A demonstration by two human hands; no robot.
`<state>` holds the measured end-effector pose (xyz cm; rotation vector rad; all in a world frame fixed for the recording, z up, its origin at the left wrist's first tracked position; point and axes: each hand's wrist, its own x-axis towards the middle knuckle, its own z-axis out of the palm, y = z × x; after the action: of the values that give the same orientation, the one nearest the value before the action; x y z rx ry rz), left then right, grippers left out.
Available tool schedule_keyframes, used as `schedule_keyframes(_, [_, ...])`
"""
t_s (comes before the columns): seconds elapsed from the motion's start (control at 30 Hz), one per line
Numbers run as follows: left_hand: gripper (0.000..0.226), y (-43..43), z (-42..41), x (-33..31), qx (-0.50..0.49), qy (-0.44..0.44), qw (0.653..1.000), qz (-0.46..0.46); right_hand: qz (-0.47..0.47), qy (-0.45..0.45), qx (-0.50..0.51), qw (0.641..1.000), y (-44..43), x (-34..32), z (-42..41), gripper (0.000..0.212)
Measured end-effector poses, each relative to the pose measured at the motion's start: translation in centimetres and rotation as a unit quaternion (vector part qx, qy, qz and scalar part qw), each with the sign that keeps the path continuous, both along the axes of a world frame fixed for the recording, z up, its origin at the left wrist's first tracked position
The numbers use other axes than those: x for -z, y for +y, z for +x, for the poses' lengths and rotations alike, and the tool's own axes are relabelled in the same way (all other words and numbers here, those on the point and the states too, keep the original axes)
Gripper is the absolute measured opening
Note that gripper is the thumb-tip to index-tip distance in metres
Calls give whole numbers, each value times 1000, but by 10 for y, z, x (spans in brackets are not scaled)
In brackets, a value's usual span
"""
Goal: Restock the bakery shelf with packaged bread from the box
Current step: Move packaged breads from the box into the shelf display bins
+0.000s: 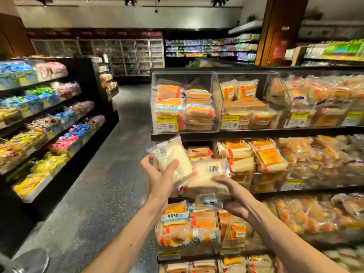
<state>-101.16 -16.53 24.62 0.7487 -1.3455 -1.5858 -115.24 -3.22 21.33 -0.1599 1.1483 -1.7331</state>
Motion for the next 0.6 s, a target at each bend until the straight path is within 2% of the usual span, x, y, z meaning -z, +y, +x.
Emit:
schedule_keyframes(0.1, [75,-30,-13,-1,-13,-17,975,-219,10,23,3,1000,-21,-9,-21,40])
schedule_keyframes(0.17, [81,-51,-20,1,-8,-73,927,-368,28,38,12,999,-36,-13,-33,32])
schedule_keyframes(0.2, [81,-62,-25,4,-14,-94,887,-452,38,41,19,998,-43,-14,-38,33])
schedule_keyframes(0.23, [77,-73,-30,7,-25,-99,832,-545,47,45,28,998,-49,-15,-44,35])
schedule_keyframes(0.3, [46,-92,-41,16,-43,-87,710,-697,49,46,39,997,-58,-14,-55,38])
schedule_keyframes(0.33, [29,-98,-46,20,-43,-82,675,-732,48,46,31,997,-60,-14,-59,35])
schedule_keyframes(0.37, [20,-104,-51,26,-38,-79,656,-749,42,46,24,998,-62,-13,-64,27])
schedule_keyframes(0.4, [20,-109,-55,31,-28,-76,646,-759,33,43,21,998,-64,-14,-67,15])
schedule_keyframes(0.47, [25,-119,-61,42,-5,-75,633,-770,22,36,28,999,-69,-13,-72,7])
schedule_keyframes(0.53, [34,-129,-67,55,23,-89,623,-777,26,39,34,998,-72,-8,-79,14])
schedule_keyframes(0.6, [61,-136,-71,70,75,-121,620,-772,36,43,43,997,-72,-1,-86,24])
